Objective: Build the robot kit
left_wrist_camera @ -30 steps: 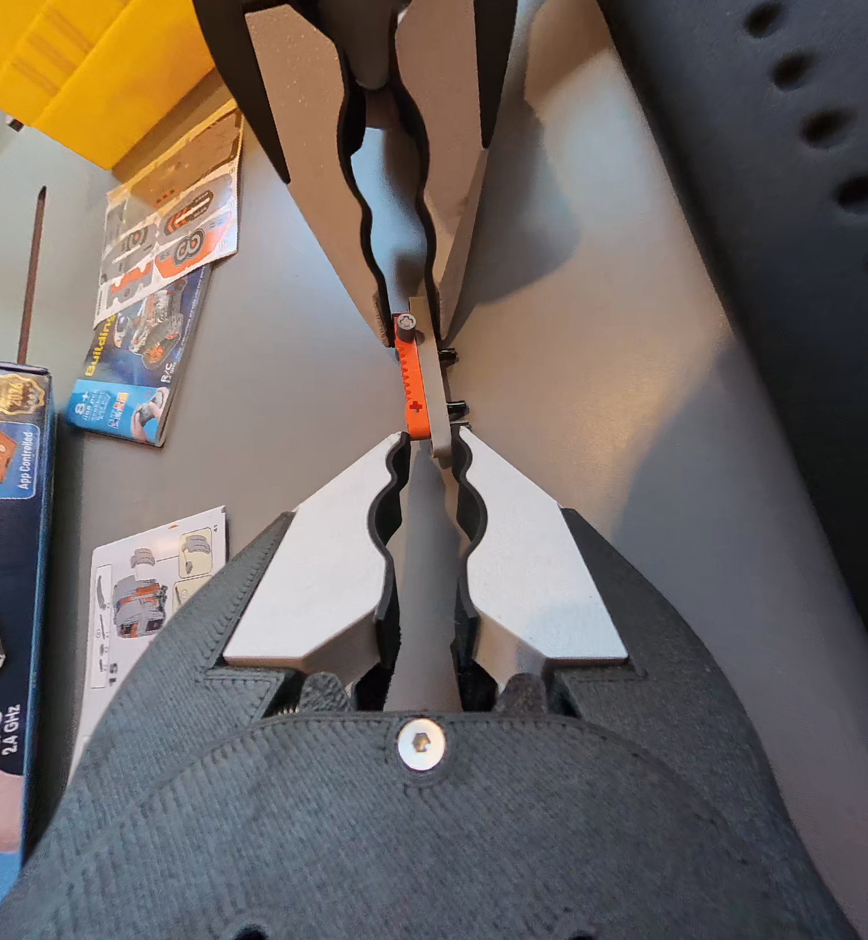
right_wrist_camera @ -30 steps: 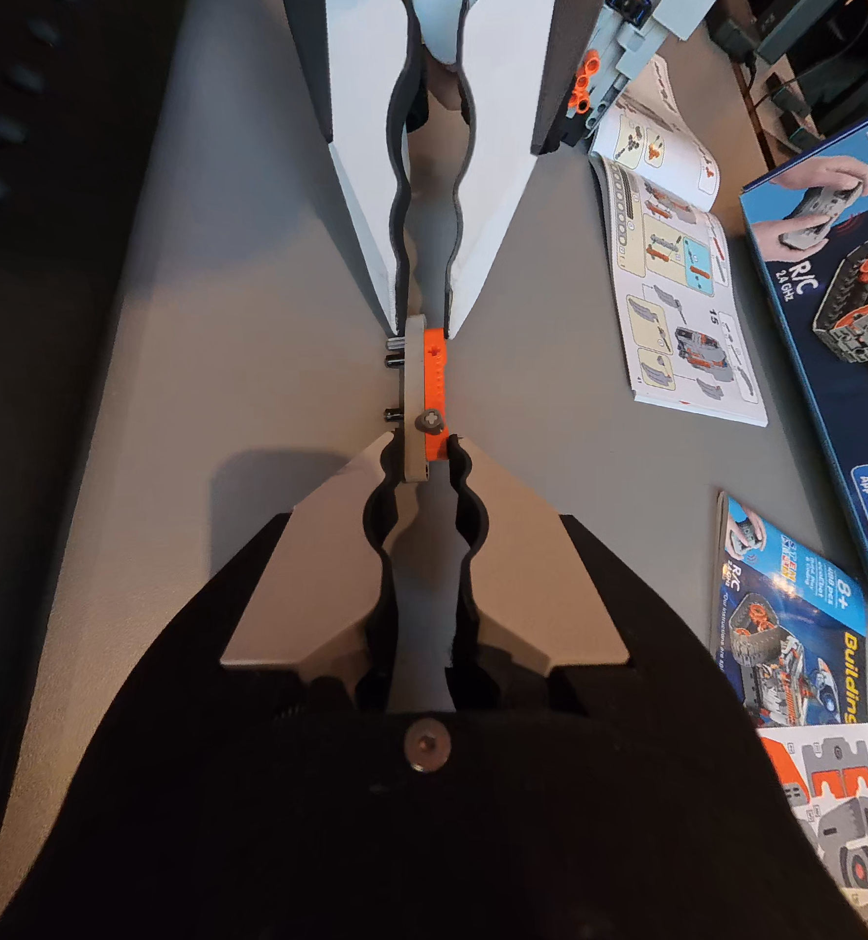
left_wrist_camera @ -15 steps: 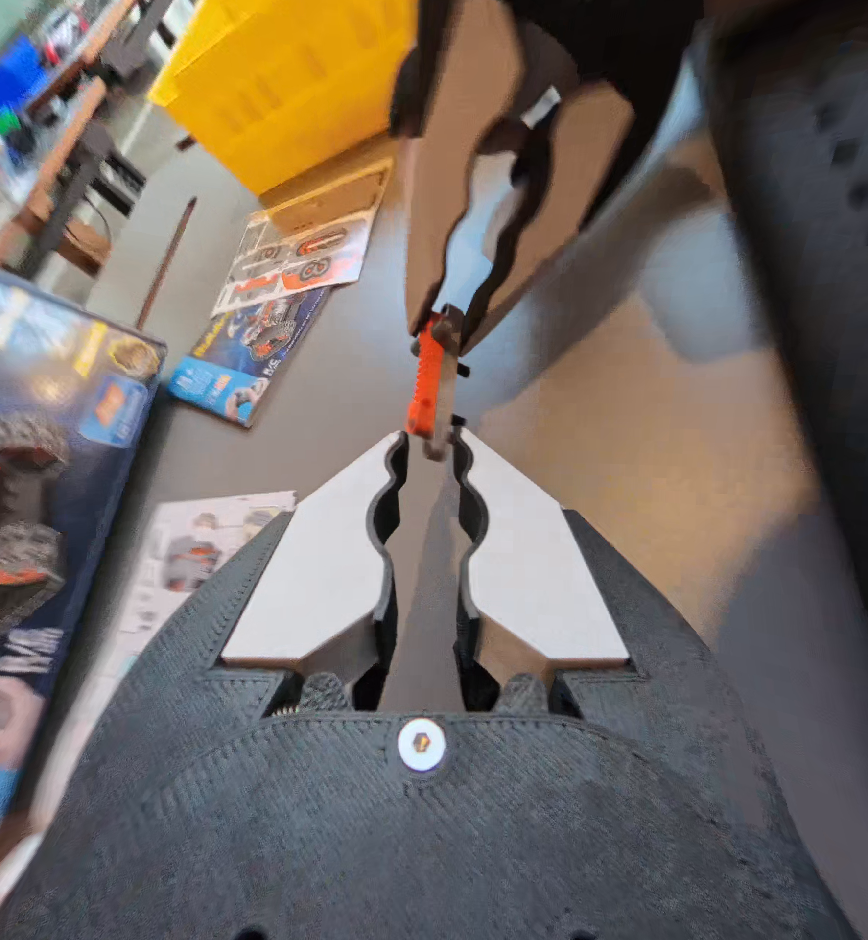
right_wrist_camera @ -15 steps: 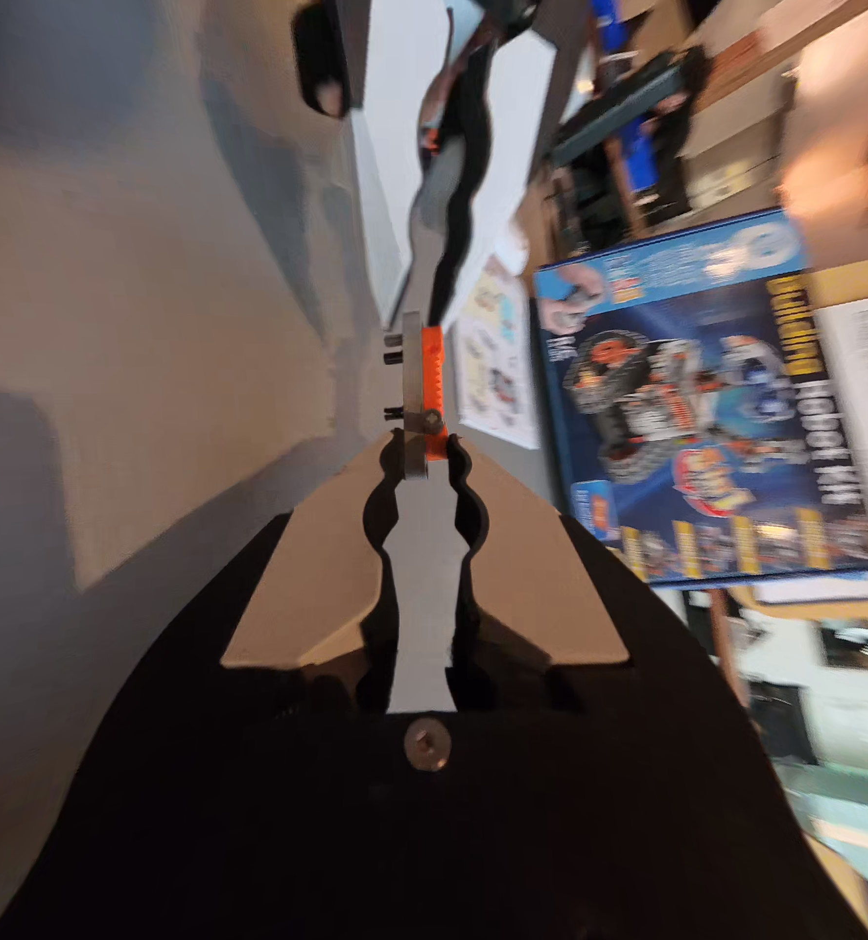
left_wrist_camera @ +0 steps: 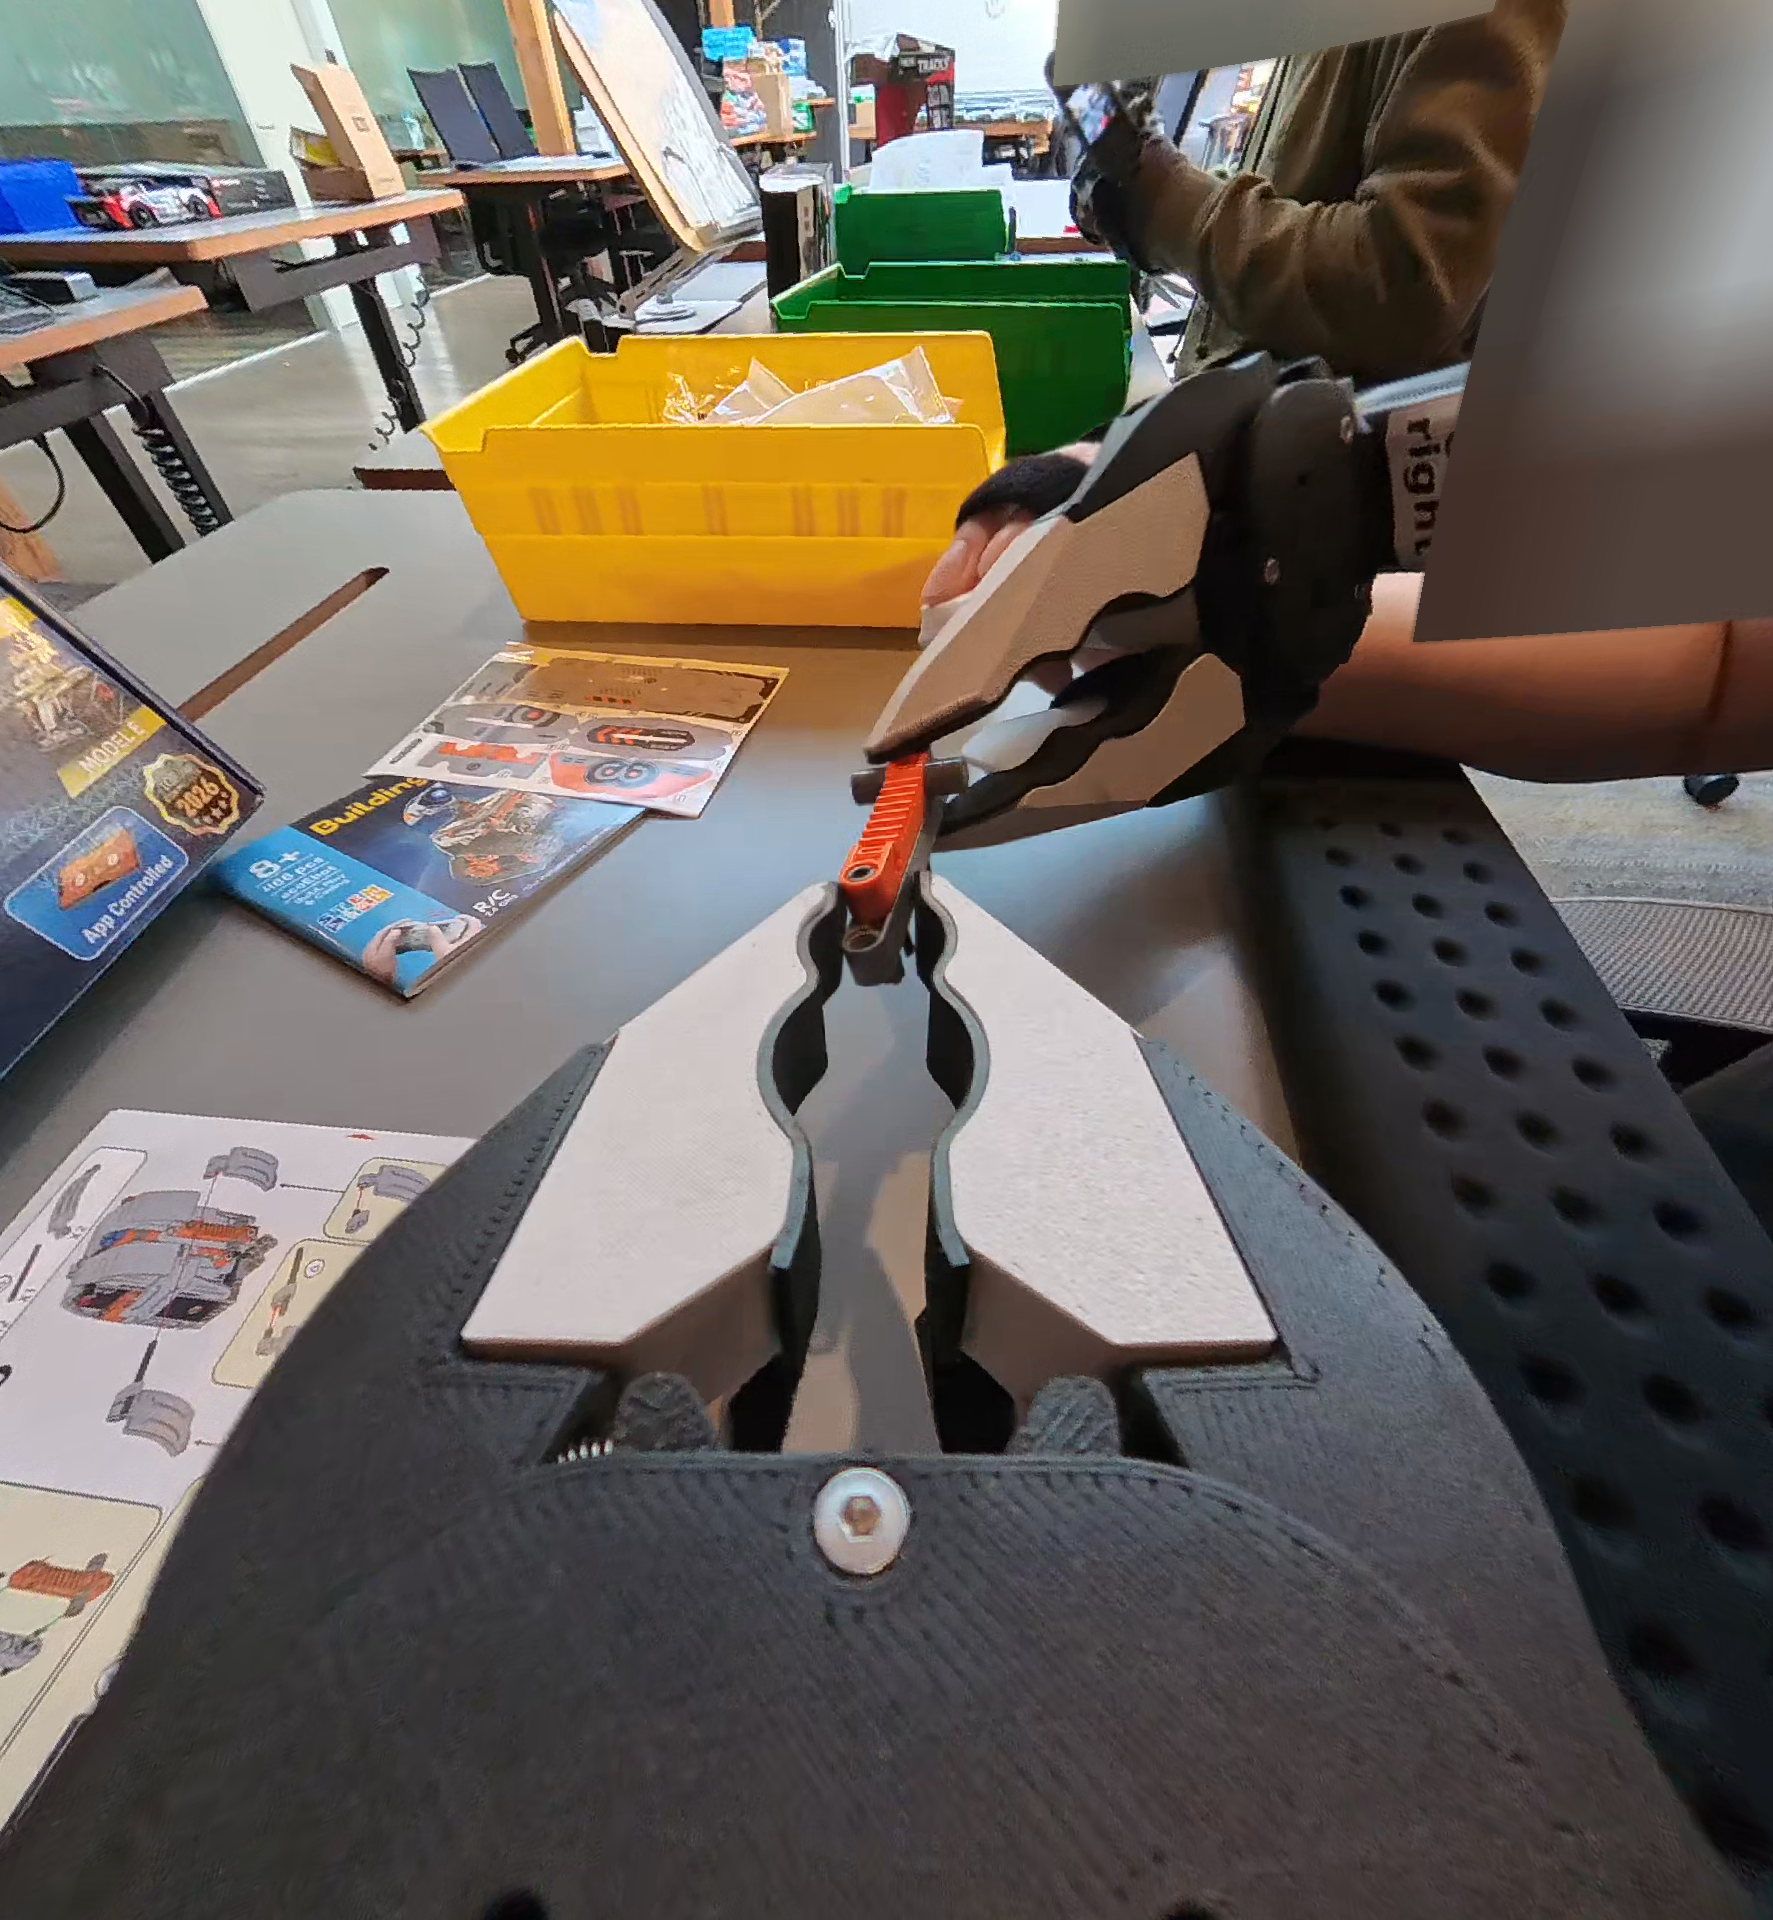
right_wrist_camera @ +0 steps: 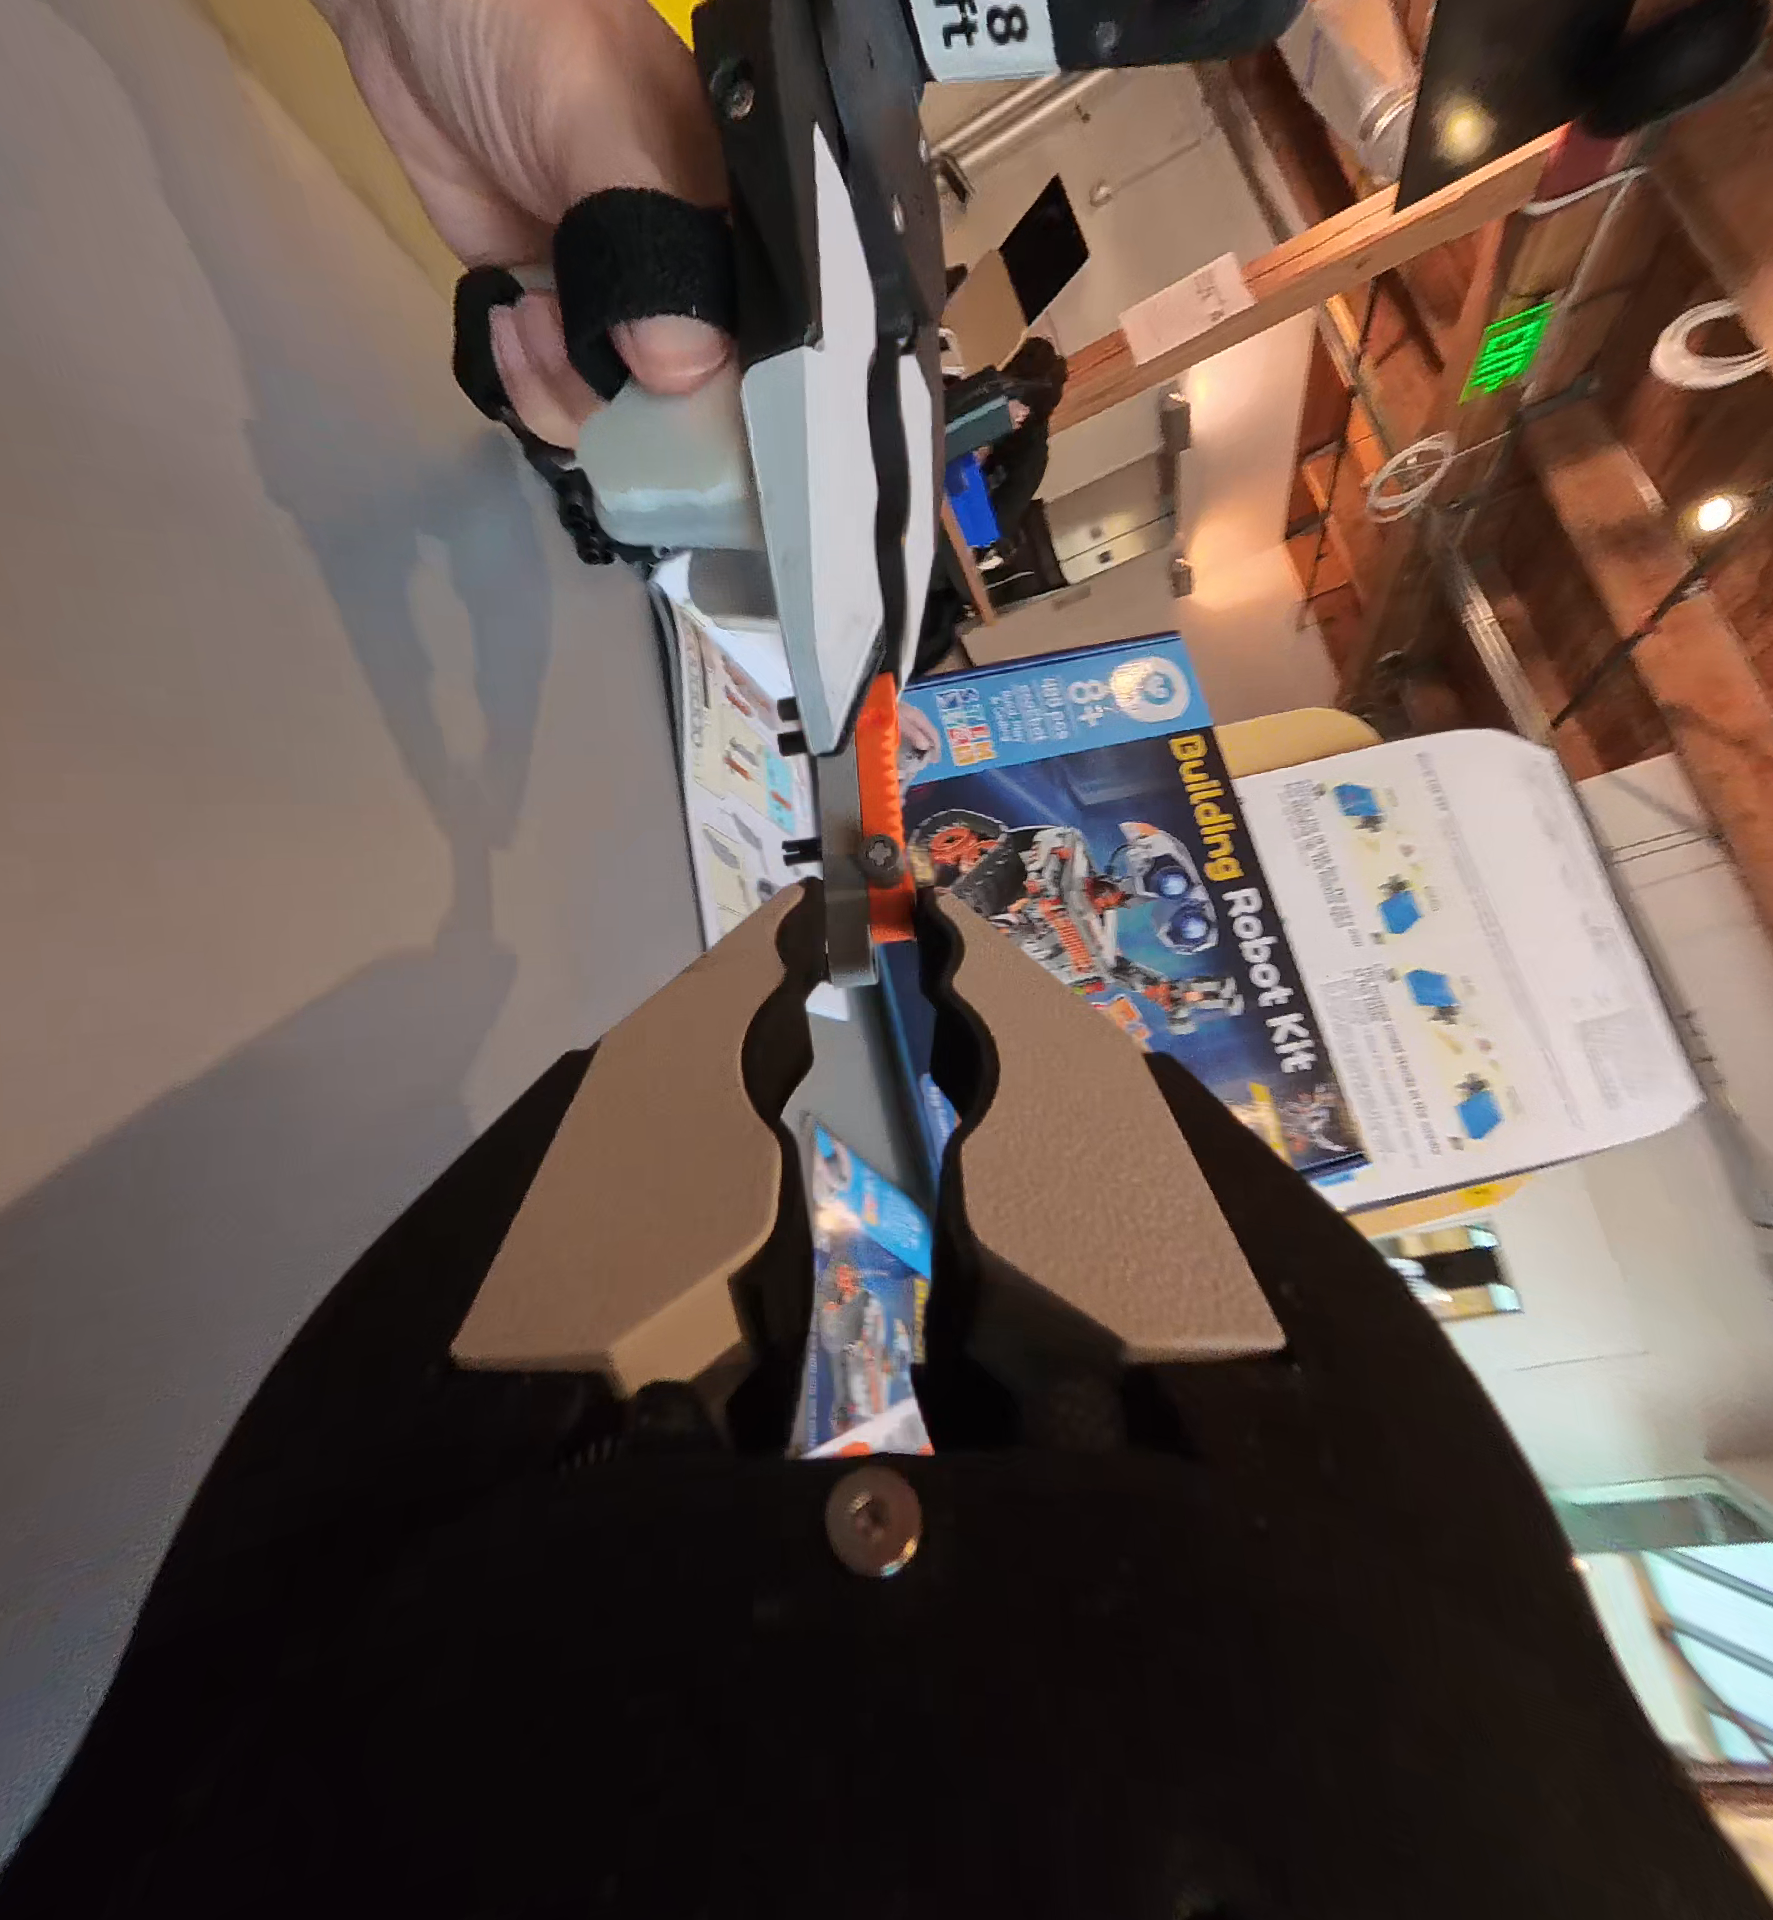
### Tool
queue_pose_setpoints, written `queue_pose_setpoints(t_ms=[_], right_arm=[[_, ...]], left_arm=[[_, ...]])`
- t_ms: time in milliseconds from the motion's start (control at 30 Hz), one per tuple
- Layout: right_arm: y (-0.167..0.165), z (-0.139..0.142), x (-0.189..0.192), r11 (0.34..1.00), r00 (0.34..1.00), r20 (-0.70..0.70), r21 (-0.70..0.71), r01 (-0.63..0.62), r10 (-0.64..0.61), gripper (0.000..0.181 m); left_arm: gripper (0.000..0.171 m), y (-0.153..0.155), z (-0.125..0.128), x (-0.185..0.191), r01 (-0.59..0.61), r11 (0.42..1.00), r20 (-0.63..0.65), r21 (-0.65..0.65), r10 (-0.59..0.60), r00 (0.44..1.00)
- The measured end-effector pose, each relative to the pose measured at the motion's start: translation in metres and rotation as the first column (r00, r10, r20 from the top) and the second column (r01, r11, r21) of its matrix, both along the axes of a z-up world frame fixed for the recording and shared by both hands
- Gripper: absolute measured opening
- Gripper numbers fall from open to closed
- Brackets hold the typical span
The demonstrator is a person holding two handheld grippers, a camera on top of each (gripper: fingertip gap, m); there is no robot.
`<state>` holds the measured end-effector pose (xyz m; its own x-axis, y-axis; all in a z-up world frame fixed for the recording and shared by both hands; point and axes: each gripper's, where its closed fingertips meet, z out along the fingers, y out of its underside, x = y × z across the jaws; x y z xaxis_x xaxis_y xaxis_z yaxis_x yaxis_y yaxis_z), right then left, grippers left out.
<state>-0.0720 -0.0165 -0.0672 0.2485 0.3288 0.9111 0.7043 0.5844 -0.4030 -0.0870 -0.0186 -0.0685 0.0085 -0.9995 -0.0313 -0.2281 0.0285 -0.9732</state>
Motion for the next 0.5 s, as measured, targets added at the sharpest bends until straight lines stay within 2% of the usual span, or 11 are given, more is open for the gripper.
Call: queue_pose_setpoints(t_ms=[100,200,300,433,500], right_arm=[[-0.001,0.006,-0.001,0.997,1.0,-0.013,0.071,0.0,0.001,0.016],[-0.006,0.023,0.005,0.994,0.992,-0.117,0.101,-0.03,0.042,0.027],[-0.002,0.021,0.021,0.999,0.982,-0.183,-0.001,-0.042,0.041,0.019],[0.004,0.023,0.035,0.993,0.954,-0.296,-0.1,-0.068,0.035,0.014],[0.008,0.021,0.038,0.992,0.954,-0.298,-0.113,-0.057,0.021,0.014]], left_arm=[[0.005,-0.006,0.011,-0.001,0.014,0.998,0.032,0.065,-0.016,0.999],[0.005,-0.008,0.03,-0.008,-0.028,0.971,0.114,0.239,0.001,0.994],[0.005,-0.016,0.047,-0.015,-0.03,0.942,0.185,0.334,-0.034,0.982],[0.005,-0.026,0.063,-0.021,-0.007,0.94,0.265,0.341,-0.088,0.96],[0.005,-0.028,0.065,-0.022,-0.004,0.936,0.273,0.352,-0.098,0.957]])
